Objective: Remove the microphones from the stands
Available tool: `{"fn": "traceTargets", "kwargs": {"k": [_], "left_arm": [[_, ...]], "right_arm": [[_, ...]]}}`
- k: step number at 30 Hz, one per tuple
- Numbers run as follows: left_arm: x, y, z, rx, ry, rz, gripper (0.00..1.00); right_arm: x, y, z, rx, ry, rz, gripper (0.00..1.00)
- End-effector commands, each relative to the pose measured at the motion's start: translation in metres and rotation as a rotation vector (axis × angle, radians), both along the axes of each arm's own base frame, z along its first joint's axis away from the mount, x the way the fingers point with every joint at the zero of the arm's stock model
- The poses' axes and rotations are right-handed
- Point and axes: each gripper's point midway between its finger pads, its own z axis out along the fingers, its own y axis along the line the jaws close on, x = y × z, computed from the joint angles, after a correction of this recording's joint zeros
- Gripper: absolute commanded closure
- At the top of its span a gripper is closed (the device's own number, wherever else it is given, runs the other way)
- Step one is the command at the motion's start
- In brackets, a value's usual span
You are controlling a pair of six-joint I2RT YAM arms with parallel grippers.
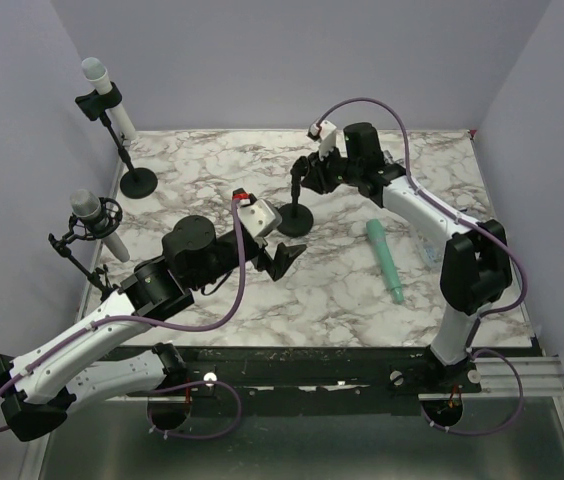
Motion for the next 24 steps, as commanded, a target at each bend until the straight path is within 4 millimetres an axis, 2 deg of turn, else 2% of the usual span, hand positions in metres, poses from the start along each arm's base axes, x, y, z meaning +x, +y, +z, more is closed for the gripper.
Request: {"fn": "traceTargets", "kwargs": {"k": [1, 7, 10, 15, 24], "left_arm": [[-0.002, 0.004, 0.011, -0.013, -0.023, 0.009, 0.07], [-0.002, 0.004, 0.01, -0.01, -0.021, 0.009, 0.07], [-0.003, 0.004, 0.011, -0.012, -0.024, 0.008, 0.07], [-0.003, 0.005, 0.012, -0.014, -0.025, 0.007, 0.07], [-0.005, 0.007, 0.015, -0.021, -0.032, 0.006, 0.07]], "right_arm": [[0.035, -0.028, 0.036, 0.026, -0.139, -0.271, 0.99], [0.074, -0.081, 0.069, 0.026, -0.264, -0.662, 0.99], [0.088, -0.104, 0.067, -0.033, -0.257, -0.823, 0.99], [0.102, -0.116, 0.051, -0.038, -0.202, -0.979, 0.99], [0.109, -0.117, 0.031, -0.02, -0.146, -1.06, 0.99]]}}
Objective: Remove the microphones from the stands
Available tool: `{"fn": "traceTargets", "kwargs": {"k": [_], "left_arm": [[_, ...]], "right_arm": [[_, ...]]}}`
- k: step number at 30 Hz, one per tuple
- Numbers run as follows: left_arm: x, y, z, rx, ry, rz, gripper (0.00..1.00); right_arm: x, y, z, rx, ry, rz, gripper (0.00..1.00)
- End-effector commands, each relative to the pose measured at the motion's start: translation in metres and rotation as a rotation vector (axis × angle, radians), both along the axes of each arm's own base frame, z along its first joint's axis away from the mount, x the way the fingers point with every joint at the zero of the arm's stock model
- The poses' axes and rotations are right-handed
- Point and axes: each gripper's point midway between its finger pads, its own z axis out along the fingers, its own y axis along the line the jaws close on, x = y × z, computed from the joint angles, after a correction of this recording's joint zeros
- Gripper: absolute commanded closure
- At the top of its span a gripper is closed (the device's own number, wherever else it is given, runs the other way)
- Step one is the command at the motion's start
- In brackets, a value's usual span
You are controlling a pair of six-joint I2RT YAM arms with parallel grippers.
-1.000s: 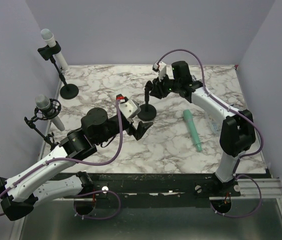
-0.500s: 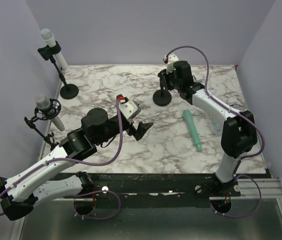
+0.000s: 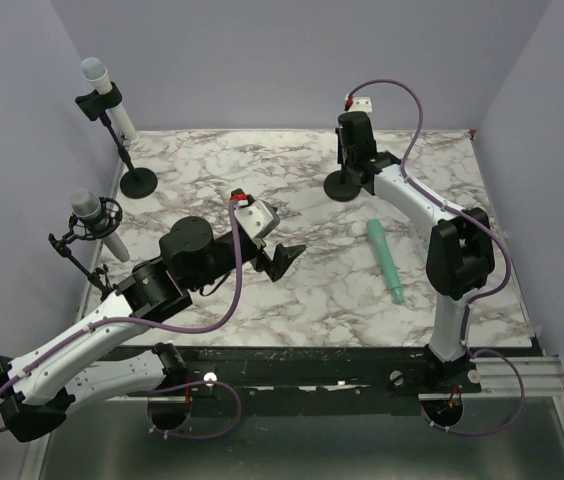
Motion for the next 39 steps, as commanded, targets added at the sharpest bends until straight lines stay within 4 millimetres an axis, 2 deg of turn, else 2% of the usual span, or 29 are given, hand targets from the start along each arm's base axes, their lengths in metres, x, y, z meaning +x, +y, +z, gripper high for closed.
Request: {"fn": "traceTargets", "kwargs": {"k": [1, 5, 6, 9, 14, 17, 20, 22, 23, 24, 25, 29, 30, 31, 35, 39], "left_arm": [[-0.002, 0.006, 0.013, -0.016, -0.027, 0.011, 0.07], [-0.003, 0.007, 0.013, -0.019, -0.031, 0.011, 0.07], [-0.003, 0.007, 0.014, -0.02, -0.032, 0.011, 0.07], [-0.003, 0.006, 0.013, -0.02, -0.031, 0.01, 0.07], [-0.002, 0.005, 0.011, -0.013, -0.027, 0.009, 0.07], [-0.003, 0.006, 0.012, -0.015, -0.028, 0.009, 0.07], [-0.003, 0.006, 0.013, -0.016, -0.03, 0.01, 0.07], [0.001, 0.009, 0.013, -0.016, -0.033, 0.035, 0.07], [0.002, 0.009, 0.012, -0.014, -0.034, 0.04, 0.07], [0.003, 0.009, 0.01, -0.008, -0.032, 0.043, 0.07], [0.004, 0.008, 0.009, -0.003, -0.03, 0.046, 0.07], [0.009, 0.005, 0.0, 0.015, -0.023, 0.06, 0.07], [0.012, 0.004, -0.005, 0.026, -0.02, 0.069, 0.07], [0.014, 0.002, -0.009, 0.036, -0.016, 0.072, 0.07], [0.026, 0.004, -0.019, 0.055, -0.014, 0.131, 0.06], [0.035, 0.016, -0.017, 0.038, 0.006, 0.224, 0.05]], "right_arm": [[0.01, -0.005, 0.017, 0.041, -0.054, -0.093, 0.99], [0.009, -0.002, 0.01, 0.036, -0.031, -0.07, 0.96], [0.008, 0.0, 0.011, 0.035, -0.027, -0.058, 0.9], [0.006, 0.003, 0.019, 0.042, -0.02, -0.036, 0.61], [-0.005, 0.003, 0.047, 0.058, -0.04, -0.021, 0.23], [-0.017, 0.002, 0.066, 0.065, -0.049, -0.012, 0.11], [-0.036, 0.001, 0.079, 0.089, -0.046, 0.002, 0.07], [-0.054, -0.003, 0.091, 0.12, -0.056, 0.025, 0.04], [-0.064, -0.004, 0.086, 0.129, -0.047, 0.04, 0.03], [-0.074, -0.006, 0.095, 0.153, -0.071, 0.057, 0.01], [-0.085, -0.008, 0.089, 0.165, -0.07, 0.07, 0.0], [-0.127, -0.018, 0.093, 0.279, -0.135, 0.094, 0.0], [-0.135, -0.017, 0.086, 0.308, -0.129, 0.109, 0.0], [-0.144, -0.014, 0.088, 0.345, -0.139, 0.133, 0.0], [-0.166, -0.006, 0.07, 0.445, -0.11, 0.186, 0.0], [-0.181, 0.0, 0.08, 0.5, -0.139, 0.249, 0.0]]}}
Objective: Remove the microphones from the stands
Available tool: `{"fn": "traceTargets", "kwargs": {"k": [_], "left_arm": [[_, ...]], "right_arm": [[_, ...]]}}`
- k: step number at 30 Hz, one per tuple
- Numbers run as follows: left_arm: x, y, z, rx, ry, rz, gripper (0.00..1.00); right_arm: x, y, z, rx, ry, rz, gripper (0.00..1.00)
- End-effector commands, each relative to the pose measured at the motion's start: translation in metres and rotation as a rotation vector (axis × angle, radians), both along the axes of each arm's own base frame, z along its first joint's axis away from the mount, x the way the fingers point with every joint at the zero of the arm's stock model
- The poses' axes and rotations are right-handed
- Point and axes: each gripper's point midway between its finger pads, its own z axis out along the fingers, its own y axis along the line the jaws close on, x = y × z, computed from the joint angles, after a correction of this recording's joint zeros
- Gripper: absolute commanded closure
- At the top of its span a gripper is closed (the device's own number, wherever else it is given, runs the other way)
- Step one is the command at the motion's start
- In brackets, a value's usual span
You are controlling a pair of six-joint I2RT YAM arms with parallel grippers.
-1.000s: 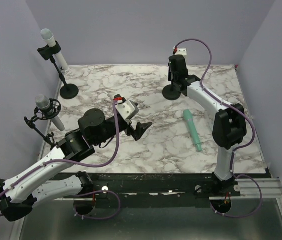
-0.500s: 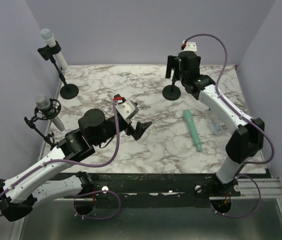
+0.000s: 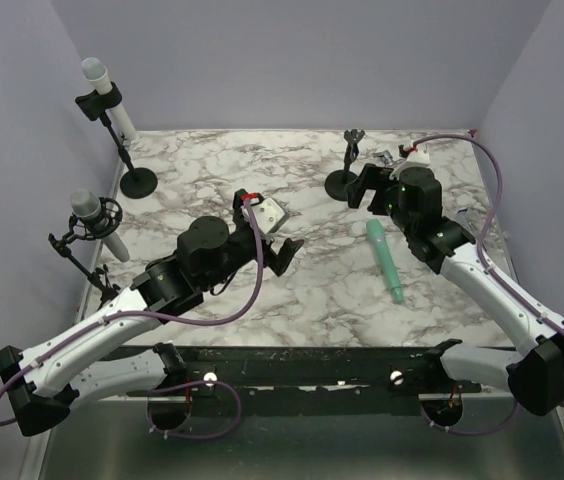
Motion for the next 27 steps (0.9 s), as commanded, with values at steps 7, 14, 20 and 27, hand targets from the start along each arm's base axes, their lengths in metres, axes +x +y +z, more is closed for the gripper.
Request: {"fn": "traceTargets", "kwargs": {"k": [7, 14, 20, 27], "left_arm": [[0.015, 0.062, 0.006, 0.004, 0.15, 0.361, 0.01], [-0.01, 0.134, 0.005, -0.024, 0.332, 0.628, 0.01], [-0.035, 0.2, 0.014, -0.09, 0.397, 0.846, 0.01], [-0.042, 0.23, 0.011, -0.198, 0.396, 0.941, 0.01]], "right_arm": [[-0.032, 0.049, 0.036, 0.176, -0.065, 0.29, 0.0], [-0.041, 0.073, 0.023, 0.237, -0.019, 0.415, 0.0], [-0.057, 0.104, 0.019, 0.365, 0.026, 0.591, 0.0], [-0.069, 0.129, 0.016, 0.402, 0.059, 0.679, 0.0]]}}
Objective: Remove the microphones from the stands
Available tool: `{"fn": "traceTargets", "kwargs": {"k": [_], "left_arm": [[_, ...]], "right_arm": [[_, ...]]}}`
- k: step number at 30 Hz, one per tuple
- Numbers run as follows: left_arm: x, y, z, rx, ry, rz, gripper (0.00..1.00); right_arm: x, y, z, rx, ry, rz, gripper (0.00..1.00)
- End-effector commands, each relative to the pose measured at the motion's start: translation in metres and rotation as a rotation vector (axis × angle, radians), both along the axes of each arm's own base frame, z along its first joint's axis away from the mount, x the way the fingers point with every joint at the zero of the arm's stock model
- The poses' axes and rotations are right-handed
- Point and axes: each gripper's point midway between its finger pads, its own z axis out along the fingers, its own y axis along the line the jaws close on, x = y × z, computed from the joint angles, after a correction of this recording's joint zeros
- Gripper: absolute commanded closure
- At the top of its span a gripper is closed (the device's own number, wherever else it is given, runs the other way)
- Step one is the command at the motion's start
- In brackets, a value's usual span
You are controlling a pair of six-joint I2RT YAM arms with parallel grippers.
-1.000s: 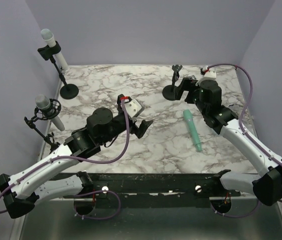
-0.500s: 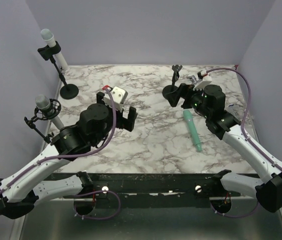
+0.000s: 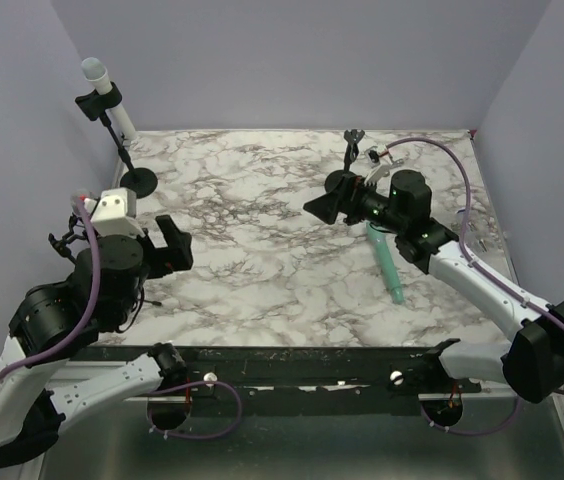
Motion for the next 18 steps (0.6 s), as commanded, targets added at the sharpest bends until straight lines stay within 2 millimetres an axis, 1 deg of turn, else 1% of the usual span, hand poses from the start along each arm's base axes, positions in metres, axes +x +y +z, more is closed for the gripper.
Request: {"fn": "traceTargets", "kwargs": {"k": [1, 4, 6, 8, 12, 14, 15, 17, 18], "left_arm": [[-0.001, 0.032, -0.017, 0.018, 0.048, 0.155, 0.01], [0.007, 0.038, -0.016, 0.042, 0.079, 0.179, 0.01], [0.012, 0.051, -0.009, 0.066, 0.077, 0.238, 0.01], [0.017, 0.069, 0.005, 0.127, 0.054, 0.312, 0.01], [0.018, 0.106, 0.031, 0.272, 0.019, 0.483, 0.01], [0.021, 0.123, 0.04, 0.351, 0.004, 0.562, 0.01], [0.024, 0.129, 0.042, 0.375, 0.0, 0.587, 0.01], [0.03, 0.14, 0.045, 0.385, -0.016, 0.643, 0.01], [0.035, 0.143, 0.048, 0.381, -0.038, 0.651, 0.01]], "right_arm": [[-0.019, 0.022, 0.011, 0.051, -0.018, 0.107, 0.0], [-0.025, 0.028, 0.011, 0.049, -0.019, 0.119, 0.0], [-0.028, 0.031, 0.011, 0.048, -0.02, 0.129, 0.0], [-0.03, 0.033, 0.011, 0.043, -0.021, 0.133, 0.0], [-0.033, 0.031, 0.012, 0.035, -0.026, 0.127, 0.0], [-0.033, 0.029, 0.013, 0.027, -0.033, 0.117, 0.0], [-0.032, 0.028, 0.014, 0.023, -0.036, 0.112, 0.0], [-0.031, 0.026, 0.015, 0.011, -0.042, 0.101, 0.0], [-0.03, 0.026, 0.015, 0.006, -0.044, 0.099, 0.0]]}}
